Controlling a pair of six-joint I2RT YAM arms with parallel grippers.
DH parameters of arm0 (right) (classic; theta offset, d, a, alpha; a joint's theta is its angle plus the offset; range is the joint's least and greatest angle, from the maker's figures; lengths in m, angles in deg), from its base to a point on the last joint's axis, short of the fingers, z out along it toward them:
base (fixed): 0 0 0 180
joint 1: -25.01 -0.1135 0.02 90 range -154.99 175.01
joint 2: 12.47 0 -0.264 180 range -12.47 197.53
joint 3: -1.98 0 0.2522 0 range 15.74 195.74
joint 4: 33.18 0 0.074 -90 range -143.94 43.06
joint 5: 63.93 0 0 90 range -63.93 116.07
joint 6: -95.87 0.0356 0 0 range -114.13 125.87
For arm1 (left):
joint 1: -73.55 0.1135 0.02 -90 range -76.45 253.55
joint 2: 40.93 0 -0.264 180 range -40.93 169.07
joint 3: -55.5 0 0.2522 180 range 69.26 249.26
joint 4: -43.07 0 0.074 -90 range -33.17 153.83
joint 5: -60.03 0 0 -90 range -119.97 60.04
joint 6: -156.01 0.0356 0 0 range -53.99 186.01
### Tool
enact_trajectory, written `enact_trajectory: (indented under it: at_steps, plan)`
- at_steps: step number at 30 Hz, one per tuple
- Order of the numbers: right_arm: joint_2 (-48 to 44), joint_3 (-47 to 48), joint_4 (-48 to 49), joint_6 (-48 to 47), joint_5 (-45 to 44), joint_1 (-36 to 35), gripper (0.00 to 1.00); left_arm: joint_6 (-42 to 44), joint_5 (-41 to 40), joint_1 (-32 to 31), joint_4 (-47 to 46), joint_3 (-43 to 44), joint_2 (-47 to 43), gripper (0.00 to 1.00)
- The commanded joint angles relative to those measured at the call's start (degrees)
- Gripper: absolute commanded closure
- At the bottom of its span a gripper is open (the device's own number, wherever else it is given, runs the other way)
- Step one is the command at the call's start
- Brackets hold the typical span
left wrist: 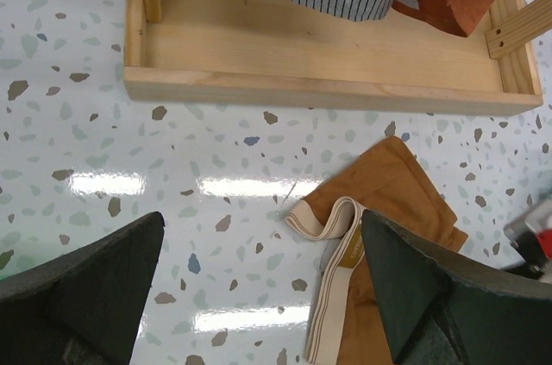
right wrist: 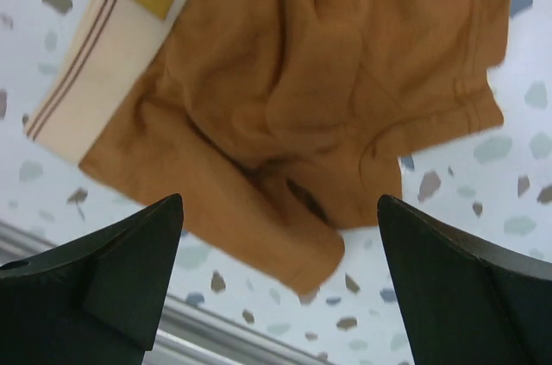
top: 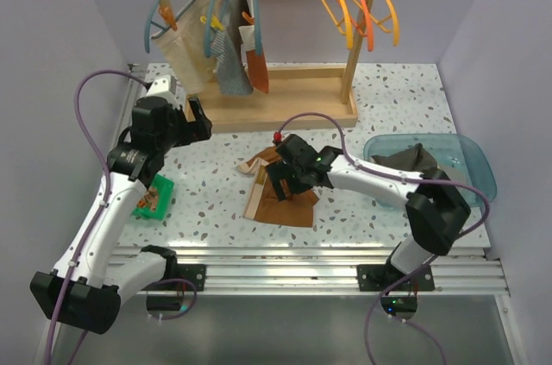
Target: Remove the underwear clipped to the hanger
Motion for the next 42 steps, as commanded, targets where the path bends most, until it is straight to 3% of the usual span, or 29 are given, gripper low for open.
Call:
enact_trajectory:
  at_steps: [1, 5, 9, 12, 13, 14, 17, 21, 25, 29, 34, 37, 42]
  plan:
    - [7.1, 4.6, 9.4, 0.3, -4.6, -0.1, 0.02, -0.9, -0.9, -0.2, -0.7, -1.8, -3.0, 0.00]
    - [14.4, 7.4, 10.0, 1.1, -6.9, -1.1, 0.02, -0.9, -2.0, -0.2, 0.7, -2.8, -4.5, 0.00]
    - [19.9, 11.4, 6.0, 3.3, -12.4, -1.7, 0.09, -0.3, -3.1, -0.2, 1.5, -3.0, -5.8, 0.00]
    - [19.4, 9.7, 6.9, 4.7, -11.8, -1.7, 0.46, 0.4, -3.7, -0.2, 2.1, -2.4, -6.1, 0.00]
    - [19.1, 9.2, 7.2, 5.3, -11.8, -1.8, 0.91, 0.5, -3.9, -0.2, 2.2, -2.2, -6.0, 0.00]
    - [18.6, 8.7, 6.9, 6.8, -12.5, -1.7, 1.00, 0.6, -4.0, -0.2, 2.2, -2.1, -6.0, 0.00]
    - [15.4, 6.3, 8.0, 7.0, -9.9, -0.9, 1.00, 1.2, -4.0, -0.2, 2.2, -1.9, -5.8, 0.00]
    - [1.9, 1.5, 8.0, 10.4, -12.7, 1.2, 1.00, 1.8, -3.5, -0.2, 2.2, -1.5, -5.6, 0.00]
    - [-16.2, -1.3, 0.3, 17.1, -18.5, 11.7, 1.00, 1.9, -2.9, -0.2, 1.6, -1.6, -5.6, 0.00]
    - [-25.4, -1.0, -5.2, 17.9, -22.0, 23.5, 1.00, 2.0, -2.5, -0.2, 0.6, -2.1, -5.1, 0.00]
    - [-27.4, 4.6, -18.1, 18.7, -31.9, 37.5, 1.00, 2.0, -1.2, -0.2, 0.0, -1.6, -4.1, 0.00]
    - [-27.5, 4.4, -20.3, 18.6, -30.0, 45.9, 1.00, 1.9, -0.6, -0.2, -0.3, -1.5, -4.1, 0.00]
    - [-28.9, -2.1, -15.2, 18.6, -26.5, 53.4, 1.00, 1.9, 0.0, -0.2, 0.0, -1.8, -4.5, 0.00]
